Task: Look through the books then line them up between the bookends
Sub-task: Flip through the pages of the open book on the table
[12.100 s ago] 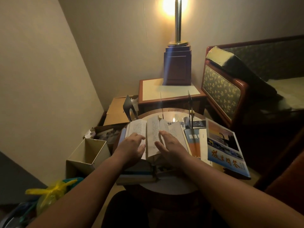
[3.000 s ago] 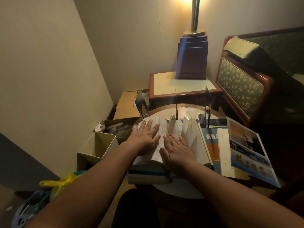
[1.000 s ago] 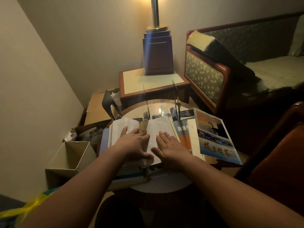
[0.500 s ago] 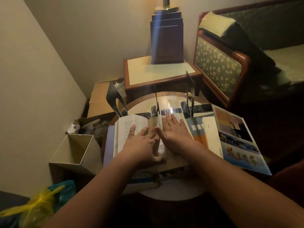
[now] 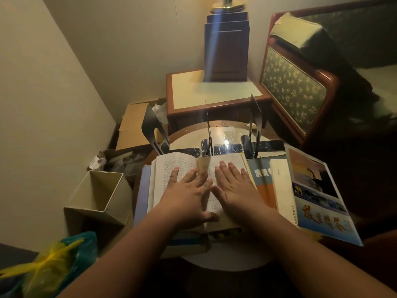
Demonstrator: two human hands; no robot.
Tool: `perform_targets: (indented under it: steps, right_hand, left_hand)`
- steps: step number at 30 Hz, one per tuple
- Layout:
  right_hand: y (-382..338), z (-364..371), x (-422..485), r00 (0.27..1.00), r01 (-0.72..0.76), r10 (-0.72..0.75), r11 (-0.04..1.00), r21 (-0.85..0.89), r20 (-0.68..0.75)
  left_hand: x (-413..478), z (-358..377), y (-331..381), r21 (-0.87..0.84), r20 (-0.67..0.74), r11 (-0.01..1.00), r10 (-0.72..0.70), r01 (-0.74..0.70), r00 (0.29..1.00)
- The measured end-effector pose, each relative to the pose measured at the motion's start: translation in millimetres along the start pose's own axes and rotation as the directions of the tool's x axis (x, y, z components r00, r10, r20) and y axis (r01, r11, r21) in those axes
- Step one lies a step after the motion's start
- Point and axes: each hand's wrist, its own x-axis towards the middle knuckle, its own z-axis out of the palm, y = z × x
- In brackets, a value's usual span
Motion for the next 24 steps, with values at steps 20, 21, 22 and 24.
perform_targets:
  steps: [20, 21, 22, 24]
  right_hand:
    - [-2.8, -1.5, -15.4, 0.999, -0.021, 0.022, 1.0, -0.014, 0.038]
    - [-2.1, -3.1, -6.1, 0.999, -0.033, 0.033, 0.999, 0.0, 0.022]
    - [-1.2, -4.3, 2.8, 0.999, -0.045, 0.045, 0.999, 0.014, 0.01]
    - [-0.1, -5.5, 16.0, 0.998, -0.054, 0.055, 0.998, 0.041, -0.01]
  left_hand:
    - [-7.4, -6.2, 2.0, -0.035, -0.026, 0.999, 0.015, -0.016, 1.0]
    - [-8.4, -6.6, 2.1, -0.054, -0.035, 0.998, 0.019, -0.021, 0.999]
    - [-9.1, -7.0, 2.1, -0.071, -0.043, 0.997, 0.023, -0.026, 0.999]
    - [-9.3, -5.7, -0.1, -0.113, -0.06, 0.993, 0.02, -0.027, 0.998]
